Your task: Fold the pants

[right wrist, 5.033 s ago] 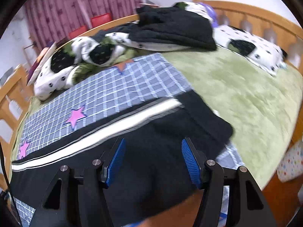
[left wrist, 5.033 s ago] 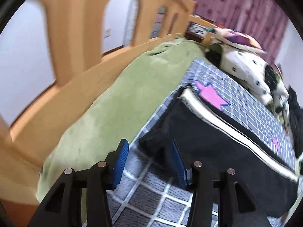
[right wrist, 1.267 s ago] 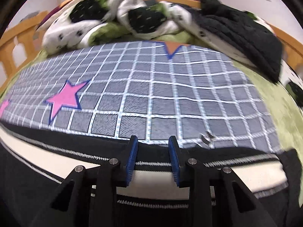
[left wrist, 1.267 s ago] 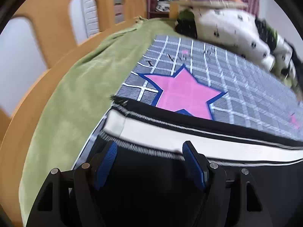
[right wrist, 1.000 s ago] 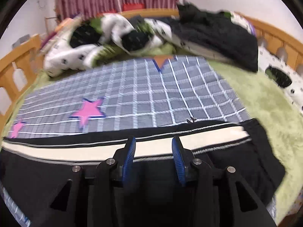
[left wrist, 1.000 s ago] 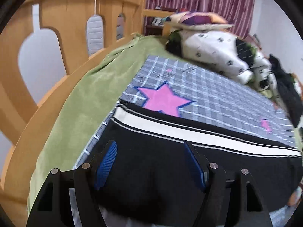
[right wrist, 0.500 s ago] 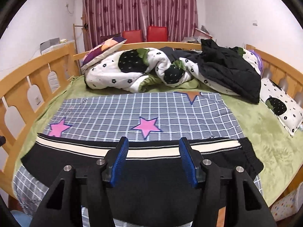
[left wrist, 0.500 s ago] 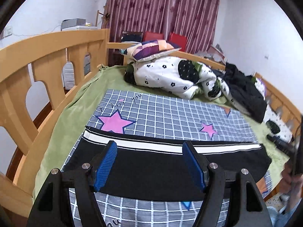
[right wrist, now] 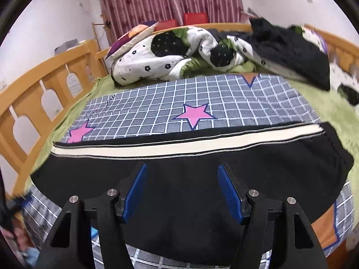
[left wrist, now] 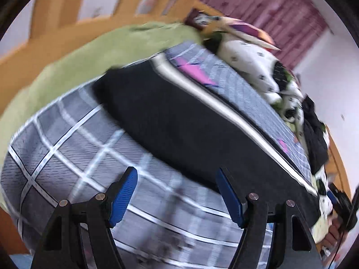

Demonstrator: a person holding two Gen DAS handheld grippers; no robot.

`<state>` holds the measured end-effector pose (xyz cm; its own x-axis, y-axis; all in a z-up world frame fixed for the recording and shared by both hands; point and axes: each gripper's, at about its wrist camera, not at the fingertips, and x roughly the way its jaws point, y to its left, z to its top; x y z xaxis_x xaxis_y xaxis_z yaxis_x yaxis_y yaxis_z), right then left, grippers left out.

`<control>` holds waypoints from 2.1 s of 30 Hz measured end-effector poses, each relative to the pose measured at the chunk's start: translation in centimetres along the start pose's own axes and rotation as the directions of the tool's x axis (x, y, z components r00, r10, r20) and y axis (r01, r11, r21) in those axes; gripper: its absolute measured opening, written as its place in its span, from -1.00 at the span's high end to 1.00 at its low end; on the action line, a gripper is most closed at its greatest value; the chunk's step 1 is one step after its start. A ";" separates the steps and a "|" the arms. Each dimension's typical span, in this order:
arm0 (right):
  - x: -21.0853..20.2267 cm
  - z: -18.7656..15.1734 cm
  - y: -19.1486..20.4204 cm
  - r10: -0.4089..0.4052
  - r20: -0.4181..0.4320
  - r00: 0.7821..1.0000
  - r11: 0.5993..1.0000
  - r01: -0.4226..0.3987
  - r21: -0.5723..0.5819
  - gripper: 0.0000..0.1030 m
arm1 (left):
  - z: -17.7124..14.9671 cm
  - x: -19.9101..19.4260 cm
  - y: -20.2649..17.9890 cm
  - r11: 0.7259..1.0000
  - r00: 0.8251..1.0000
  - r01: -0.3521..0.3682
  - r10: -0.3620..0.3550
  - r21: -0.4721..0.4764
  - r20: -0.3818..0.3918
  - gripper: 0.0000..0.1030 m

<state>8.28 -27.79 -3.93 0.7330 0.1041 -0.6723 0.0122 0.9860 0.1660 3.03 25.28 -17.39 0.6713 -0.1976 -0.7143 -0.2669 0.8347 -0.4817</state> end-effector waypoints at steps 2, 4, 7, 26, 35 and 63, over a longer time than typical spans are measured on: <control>0.5 0.3 -0.5 -0.003 0.016 1.000 1.000 0.003 0.017 -0.27 | 1.1 0.8 1.9 0.999 1.000 -0.014 0.014 -0.046 0.013 -0.36; 1.1 0.5 -0.7 -0.030 0.016 0.999 0.999 0.029 0.018 -0.27 | 2.2 1.5 2.8 0.998 0.999 -0.038 0.040 -0.054 0.035 -0.36; 2.1 0.6 -0.8 -0.056 -0.006 0.998 0.998 0.056 -0.001 -0.27 | 4.1 3.1 3.2 0.997 0.997 -0.057 0.059 -0.054 0.049 -0.35; -2.0 -2.2 -7.2 -0.147 0.068 0.987 0.989 0.146 0.022 -0.27 | 7.9 -0.9 -12.9 0.865 0.870 -0.429 0.319 0.259 0.375 0.75; -5.6 -3.2 -13.2 -0.192 0.150 0.970 0.978 0.175 0.114 -0.27 | -3.6 3.3 -34.2 0.770 0.963 -0.206 0.050 0.603 0.265 0.76; 3.2 -4.2 -6.0 0.154 -0.102 0.983 0.982 -0.141 0.127 -0.26 | -9.5 1.9 -19.2 0.800 0.999 -0.047 0.031 0.599 0.038 -0.40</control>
<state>7.66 -32.87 -10.11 0.6531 0.2675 -0.7084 -0.0052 0.9371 0.3490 2.89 4.01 -14.33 0.6886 -0.1524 -0.7090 0.1690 0.9845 -0.0475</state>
